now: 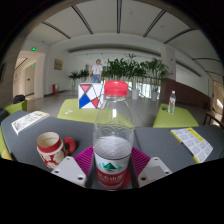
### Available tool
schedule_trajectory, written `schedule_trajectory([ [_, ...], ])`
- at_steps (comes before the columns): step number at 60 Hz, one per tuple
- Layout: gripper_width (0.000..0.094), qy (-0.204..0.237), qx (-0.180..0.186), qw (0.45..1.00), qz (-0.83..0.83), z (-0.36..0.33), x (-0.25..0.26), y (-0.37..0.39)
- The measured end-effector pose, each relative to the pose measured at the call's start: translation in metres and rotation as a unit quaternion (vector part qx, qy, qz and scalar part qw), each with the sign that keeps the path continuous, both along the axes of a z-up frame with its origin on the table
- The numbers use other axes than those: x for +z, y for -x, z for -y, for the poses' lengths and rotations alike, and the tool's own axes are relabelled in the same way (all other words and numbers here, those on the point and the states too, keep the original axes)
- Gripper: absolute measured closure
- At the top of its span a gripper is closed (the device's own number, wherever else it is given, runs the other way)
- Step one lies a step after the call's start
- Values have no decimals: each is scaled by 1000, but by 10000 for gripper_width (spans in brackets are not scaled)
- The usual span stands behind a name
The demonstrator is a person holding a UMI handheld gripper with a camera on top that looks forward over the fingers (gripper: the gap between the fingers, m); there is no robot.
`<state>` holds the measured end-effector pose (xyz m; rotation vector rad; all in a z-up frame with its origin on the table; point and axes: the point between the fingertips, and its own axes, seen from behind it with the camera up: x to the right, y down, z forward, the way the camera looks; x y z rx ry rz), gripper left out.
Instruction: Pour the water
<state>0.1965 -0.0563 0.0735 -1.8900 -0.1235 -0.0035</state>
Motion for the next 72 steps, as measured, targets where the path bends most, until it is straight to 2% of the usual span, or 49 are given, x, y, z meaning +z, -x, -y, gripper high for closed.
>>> schedule_trajectory([
  [3, 331, 31, -4, 999, -1, 4, -7, -3],
  [7, 68, 62, -11, 998, -2, 15, -12, -4],
  [9, 104, 65, -21, 998, 3, 23, -10, -8],
  [12, 74, 60, -25, 998, 9, 35, 3, -8],
  [18, 77, 59, -28, 998, 25, 69, 29, -3],
  [22, 81, 59, -45, 997, 30, 98, 50, -4],
  [31, 80, 65, -74, 995, 7, 183, 94, 11],
  [43, 79, 58, -93, 994, 3, 300, 143, 30],
  [57, 83, 40, -92, 995, 7, 402, 174, 51],
  [65, 77, 23, -89, 996, 18, 432, 187, 58],
  [72, 81, 25, -87, 996, 9, 446, 188, 63],
])
